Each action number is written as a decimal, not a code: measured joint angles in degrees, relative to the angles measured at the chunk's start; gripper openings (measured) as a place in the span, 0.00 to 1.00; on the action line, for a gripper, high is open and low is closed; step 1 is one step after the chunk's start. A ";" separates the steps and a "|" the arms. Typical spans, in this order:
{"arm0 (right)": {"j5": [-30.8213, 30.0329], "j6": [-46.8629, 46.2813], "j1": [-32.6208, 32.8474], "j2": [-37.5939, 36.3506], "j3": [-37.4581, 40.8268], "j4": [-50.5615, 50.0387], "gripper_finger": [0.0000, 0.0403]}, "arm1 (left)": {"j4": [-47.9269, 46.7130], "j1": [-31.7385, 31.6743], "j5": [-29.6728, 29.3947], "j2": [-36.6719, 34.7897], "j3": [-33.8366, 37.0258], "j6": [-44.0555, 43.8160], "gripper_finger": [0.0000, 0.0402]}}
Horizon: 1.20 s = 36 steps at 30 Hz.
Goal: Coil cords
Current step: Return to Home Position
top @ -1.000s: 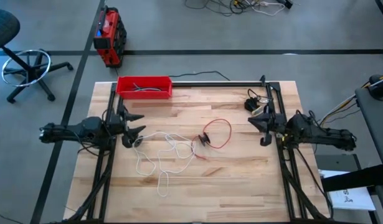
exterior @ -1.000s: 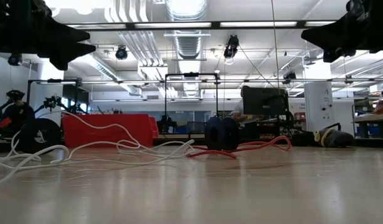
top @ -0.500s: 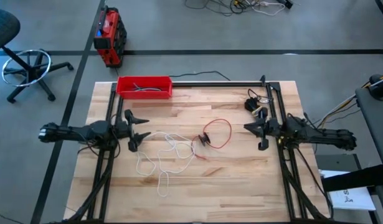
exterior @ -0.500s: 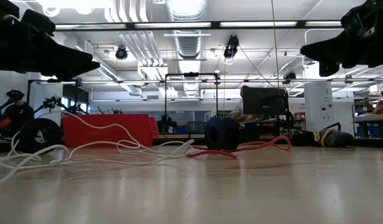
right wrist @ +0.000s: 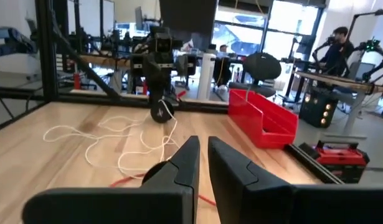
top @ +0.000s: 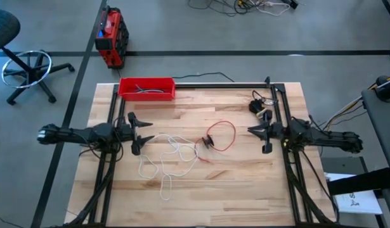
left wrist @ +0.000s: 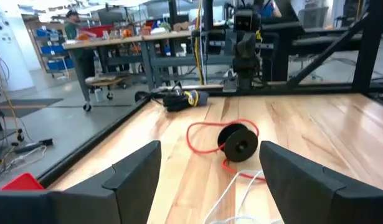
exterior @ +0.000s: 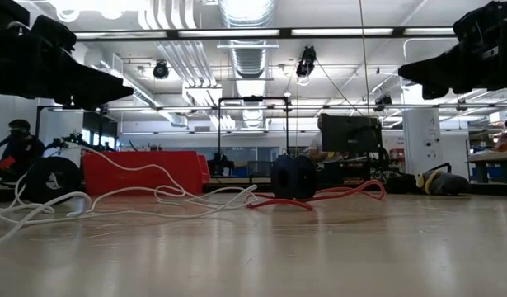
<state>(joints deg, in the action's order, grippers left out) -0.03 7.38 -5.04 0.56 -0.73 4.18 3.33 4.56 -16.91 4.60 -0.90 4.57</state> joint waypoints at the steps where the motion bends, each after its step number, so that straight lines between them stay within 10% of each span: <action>1: 0.00 -0.03 0.01 0.00 0.00 -0.33 0.07 | 0.07 0.00 -0.02 0.49 -0.05 -0.03 0.66; 36: -0.07 -7.39 0.00 0.00 -1.36 -2.22 0.14 | 0.52 0.00 -0.04 13.81 -0.20 -0.14 0.67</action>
<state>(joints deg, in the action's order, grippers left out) -0.10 -0.01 -5.04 0.56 -2.09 1.96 3.85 4.56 -16.95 18.41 -1.10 4.43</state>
